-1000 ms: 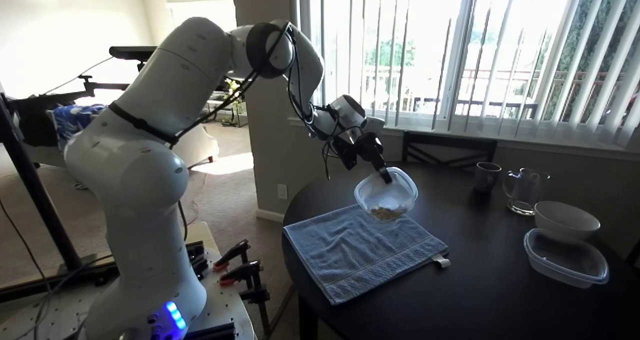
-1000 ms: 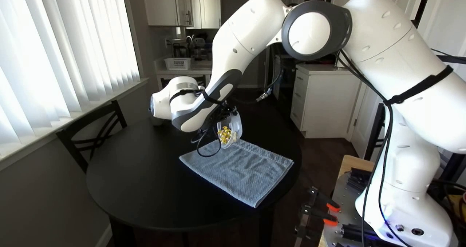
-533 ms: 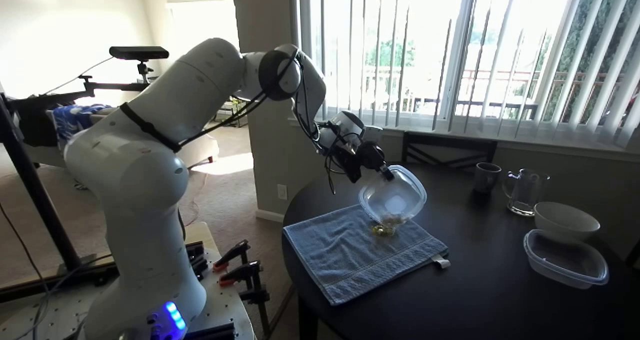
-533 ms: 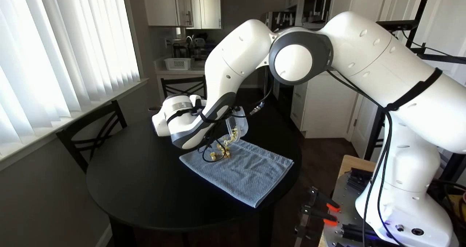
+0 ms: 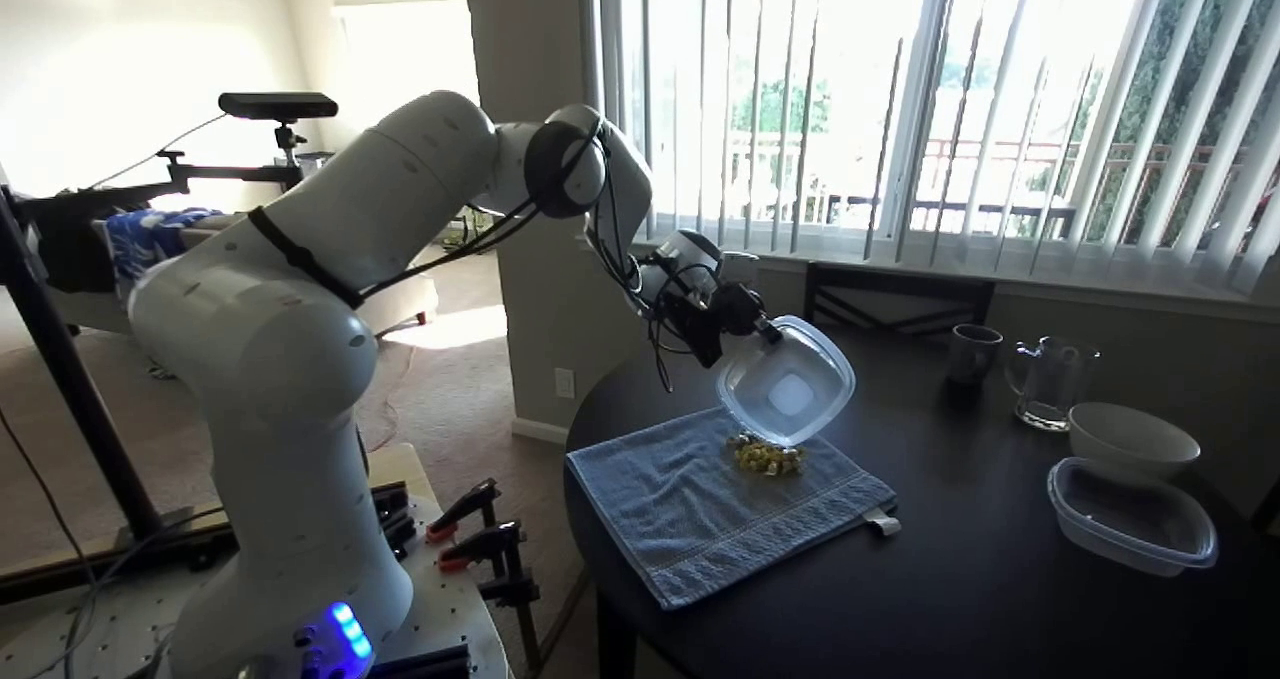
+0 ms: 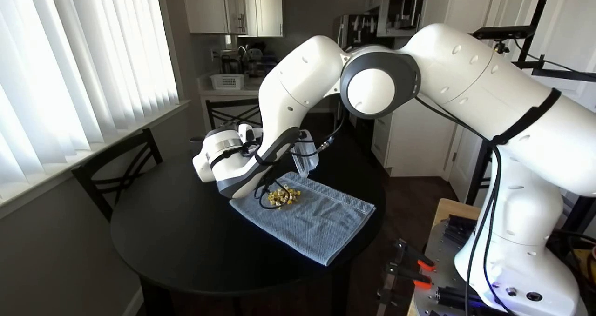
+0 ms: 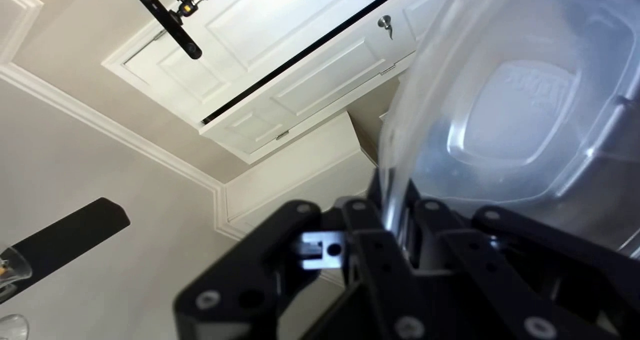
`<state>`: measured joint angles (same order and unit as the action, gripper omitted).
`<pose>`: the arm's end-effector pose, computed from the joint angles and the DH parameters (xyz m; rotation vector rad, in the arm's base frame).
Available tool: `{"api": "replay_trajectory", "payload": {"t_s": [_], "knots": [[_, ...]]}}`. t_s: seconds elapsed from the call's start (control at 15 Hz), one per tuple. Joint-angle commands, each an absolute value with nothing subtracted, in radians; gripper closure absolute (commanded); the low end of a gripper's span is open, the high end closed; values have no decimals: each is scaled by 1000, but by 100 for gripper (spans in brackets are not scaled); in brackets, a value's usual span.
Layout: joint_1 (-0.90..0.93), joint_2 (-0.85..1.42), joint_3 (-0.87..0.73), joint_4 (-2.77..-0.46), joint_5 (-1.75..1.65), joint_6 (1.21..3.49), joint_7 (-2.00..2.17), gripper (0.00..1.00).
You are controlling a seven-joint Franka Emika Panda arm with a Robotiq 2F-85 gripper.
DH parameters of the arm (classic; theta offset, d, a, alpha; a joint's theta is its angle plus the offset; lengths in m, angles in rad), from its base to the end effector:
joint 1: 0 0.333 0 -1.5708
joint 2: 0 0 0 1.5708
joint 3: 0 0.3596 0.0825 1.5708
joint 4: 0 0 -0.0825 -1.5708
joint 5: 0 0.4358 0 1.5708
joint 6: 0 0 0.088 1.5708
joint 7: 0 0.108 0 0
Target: Pour the contents in the clear bowl onto the blue towel.
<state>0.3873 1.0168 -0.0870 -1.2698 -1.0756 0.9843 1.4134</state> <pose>0.7038 0.1083 0.1803 1.2661 -0.7179 0.1741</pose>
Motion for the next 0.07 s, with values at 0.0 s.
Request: {"api": "replay_trajectory", "payload": {"t_s": [0.0], "knots": [[361,1016,-59,-1254,-1104,939,1367,99]]}}
